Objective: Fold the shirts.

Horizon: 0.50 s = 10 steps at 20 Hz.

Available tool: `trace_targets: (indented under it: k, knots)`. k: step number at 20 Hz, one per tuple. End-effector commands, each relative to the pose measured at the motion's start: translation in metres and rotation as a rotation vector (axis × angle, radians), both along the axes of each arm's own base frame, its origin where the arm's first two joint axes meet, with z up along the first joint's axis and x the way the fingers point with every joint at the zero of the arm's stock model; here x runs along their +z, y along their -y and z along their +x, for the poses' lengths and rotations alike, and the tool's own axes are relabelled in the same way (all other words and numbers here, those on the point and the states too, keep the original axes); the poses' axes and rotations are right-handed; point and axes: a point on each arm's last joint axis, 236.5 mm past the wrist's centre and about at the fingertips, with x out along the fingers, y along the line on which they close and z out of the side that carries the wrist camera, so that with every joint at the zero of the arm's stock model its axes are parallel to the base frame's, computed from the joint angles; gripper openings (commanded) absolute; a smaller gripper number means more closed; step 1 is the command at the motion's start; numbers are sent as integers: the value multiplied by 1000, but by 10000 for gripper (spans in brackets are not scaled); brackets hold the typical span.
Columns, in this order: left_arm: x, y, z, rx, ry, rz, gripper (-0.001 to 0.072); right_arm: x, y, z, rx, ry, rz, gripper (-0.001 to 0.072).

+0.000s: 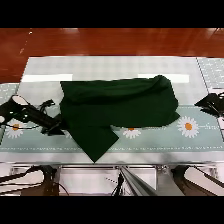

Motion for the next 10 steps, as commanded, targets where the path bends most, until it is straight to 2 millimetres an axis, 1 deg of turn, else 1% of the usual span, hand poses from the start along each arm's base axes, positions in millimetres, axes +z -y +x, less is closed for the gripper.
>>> trace_targets:
  k: [1,2,3,5,6,7,8,10]
  knots:
    - [-33,20,31,105,62,56,236,0,0,2,-3,15,5,506]
    - [-33,21,39,126,87,57,153,-1,1,1,-2,9,-3,506]
    - [-31,20,44,125,109,59,27,-4,5,-2,1,-3,-24,506]
    - [-26,19,50,128,130,54,26,-14,14,-9,1,-34,-65,506]
    - [-22,19,52,116,154,48,26,-21,9,-11,-3,-45,-37,507]
    - [-18,19,54,103,177,47,26,-30,-1,-12,-11,-56,12,535]
    - [-15,19,56,99,196,48,26,-39,-11,-14,-20,-68,61,547]
    - [-7,18,60,101,229,52,25,-59,-27,-14,-54,-91,153,547]
